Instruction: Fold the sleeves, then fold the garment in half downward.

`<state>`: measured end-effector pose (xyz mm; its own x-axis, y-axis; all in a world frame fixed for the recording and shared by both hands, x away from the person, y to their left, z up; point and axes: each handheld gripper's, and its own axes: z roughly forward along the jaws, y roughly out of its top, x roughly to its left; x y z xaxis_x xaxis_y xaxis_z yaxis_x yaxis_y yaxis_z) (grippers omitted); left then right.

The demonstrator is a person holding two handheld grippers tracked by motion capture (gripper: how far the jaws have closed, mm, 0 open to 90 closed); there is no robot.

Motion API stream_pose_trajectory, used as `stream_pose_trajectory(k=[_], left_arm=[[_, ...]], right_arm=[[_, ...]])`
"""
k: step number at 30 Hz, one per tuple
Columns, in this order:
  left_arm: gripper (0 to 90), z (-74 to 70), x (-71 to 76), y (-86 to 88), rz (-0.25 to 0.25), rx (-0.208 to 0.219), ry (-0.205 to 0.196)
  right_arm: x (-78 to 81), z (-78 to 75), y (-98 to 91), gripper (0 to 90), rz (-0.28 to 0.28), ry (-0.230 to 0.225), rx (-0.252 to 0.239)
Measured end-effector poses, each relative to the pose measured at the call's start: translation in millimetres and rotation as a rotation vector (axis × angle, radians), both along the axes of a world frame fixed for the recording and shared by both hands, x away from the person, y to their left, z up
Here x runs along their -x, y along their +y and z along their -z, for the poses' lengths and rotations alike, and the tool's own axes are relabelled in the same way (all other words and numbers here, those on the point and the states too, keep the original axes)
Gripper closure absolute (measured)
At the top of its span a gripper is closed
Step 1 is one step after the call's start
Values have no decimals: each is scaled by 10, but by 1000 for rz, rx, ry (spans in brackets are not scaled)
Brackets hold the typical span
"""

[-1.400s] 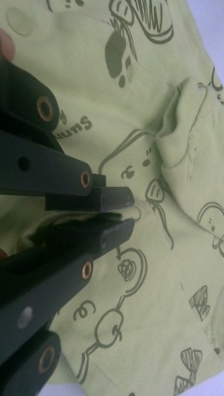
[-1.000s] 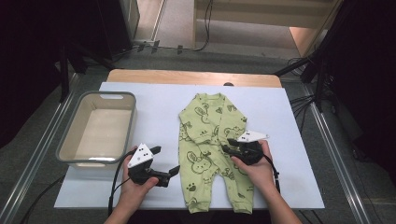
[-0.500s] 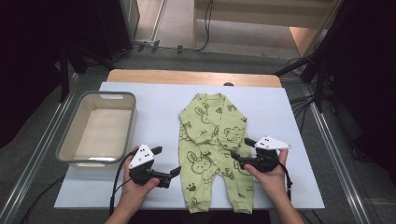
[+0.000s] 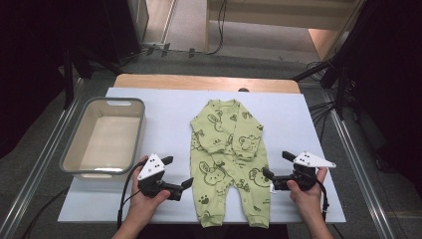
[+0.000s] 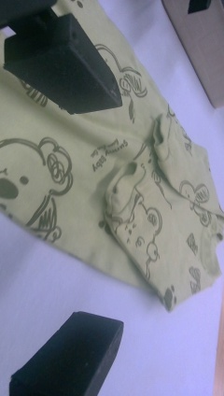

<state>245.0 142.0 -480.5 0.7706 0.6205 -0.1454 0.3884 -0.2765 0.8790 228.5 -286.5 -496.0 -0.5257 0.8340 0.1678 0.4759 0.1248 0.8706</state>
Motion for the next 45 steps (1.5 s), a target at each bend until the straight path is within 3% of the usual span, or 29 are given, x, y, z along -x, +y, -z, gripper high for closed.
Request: stream_pose_trajectory(k=[7,14,21,32,45], left_arm=[[0,2,3,37,-8,0,0],[0,-23,-6,75,-13,8,-7],[0,-24,-14,86,-18,8,-9],[0,-89,-42,-28,-6,-11,-27],[0,-238,-194,-113,-9,-12,-49]], right_arm=[[104,-10,-175,0,43,-20,3],[169,50,-299,0,58,-1,15],[253,79,-444,0,91,7,-6],[383,93,-647,0,139,-4,-7],[409,124,-720,0,154,6,-10]])
